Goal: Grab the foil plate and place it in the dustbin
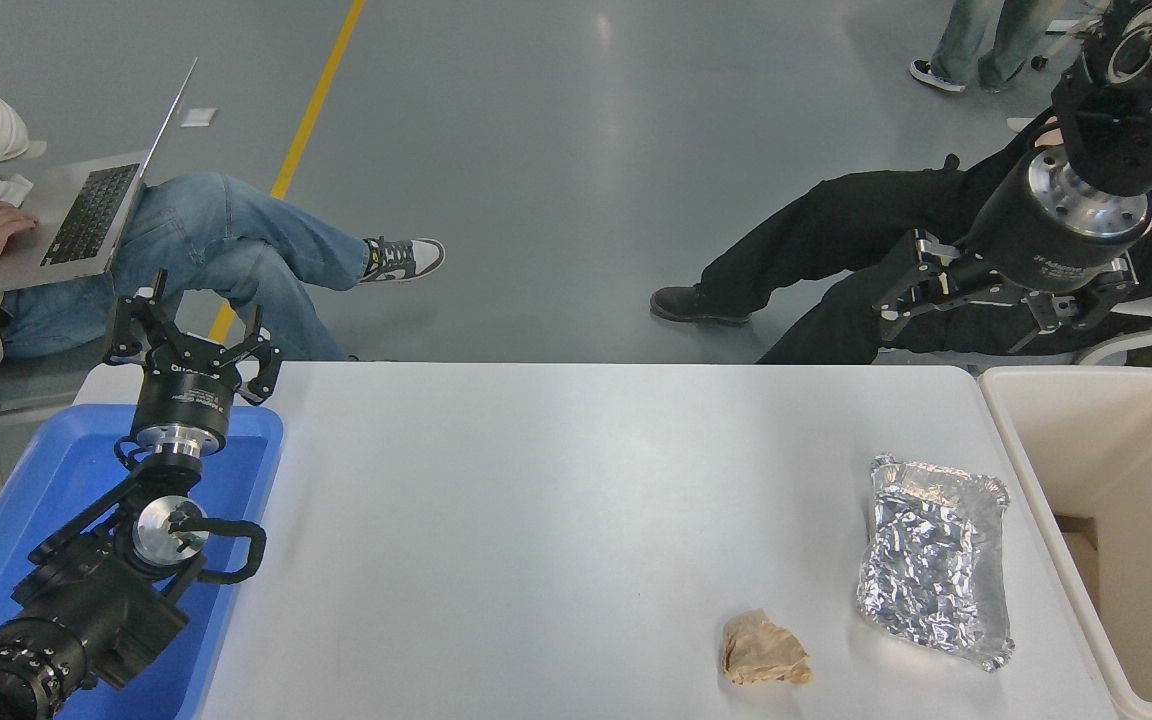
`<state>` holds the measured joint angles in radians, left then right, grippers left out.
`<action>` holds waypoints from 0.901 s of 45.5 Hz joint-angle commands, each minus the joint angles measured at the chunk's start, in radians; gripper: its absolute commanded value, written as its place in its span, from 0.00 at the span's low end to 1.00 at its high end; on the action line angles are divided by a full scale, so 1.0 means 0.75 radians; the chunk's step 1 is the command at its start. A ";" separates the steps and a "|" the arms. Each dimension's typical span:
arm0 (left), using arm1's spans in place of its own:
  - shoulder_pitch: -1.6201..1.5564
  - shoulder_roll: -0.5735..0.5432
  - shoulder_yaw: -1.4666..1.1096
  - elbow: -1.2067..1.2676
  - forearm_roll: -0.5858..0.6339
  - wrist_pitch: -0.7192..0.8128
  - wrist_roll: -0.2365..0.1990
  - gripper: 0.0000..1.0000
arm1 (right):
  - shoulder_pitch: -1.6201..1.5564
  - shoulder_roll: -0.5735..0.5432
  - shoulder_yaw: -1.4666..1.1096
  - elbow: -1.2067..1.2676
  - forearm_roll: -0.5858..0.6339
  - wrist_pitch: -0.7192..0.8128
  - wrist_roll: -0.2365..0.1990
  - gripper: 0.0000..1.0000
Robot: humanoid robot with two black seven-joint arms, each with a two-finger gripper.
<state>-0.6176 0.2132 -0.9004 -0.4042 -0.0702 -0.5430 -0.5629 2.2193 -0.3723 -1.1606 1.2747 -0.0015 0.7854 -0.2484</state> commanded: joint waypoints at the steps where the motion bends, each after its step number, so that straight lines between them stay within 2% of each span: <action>1: 0.001 0.000 0.000 0.001 0.000 0.000 0.000 0.99 | -0.024 -0.005 -0.007 0.000 0.000 0.000 0.000 1.00; 29: 0.001 0.000 0.000 0.001 0.000 0.000 0.000 0.99 | -0.282 -0.009 -0.015 -0.047 -0.004 0.000 0.000 1.00; 35: 0.001 0.000 0.000 0.001 0.000 0.000 0.000 0.99 | -0.370 -0.013 -0.001 -0.053 -0.084 0.000 -0.004 1.00; 41: 0.001 0.000 0.000 0.001 0.000 0.000 0.000 0.99 | -0.506 -0.017 0.071 -0.061 -0.325 -0.022 -0.004 1.00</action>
<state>-0.6168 0.2134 -0.9004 -0.4039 -0.0704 -0.5430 -0.5629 1.9826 -0.3801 -1.1640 1.2436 -0.0608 0.7853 -0.2500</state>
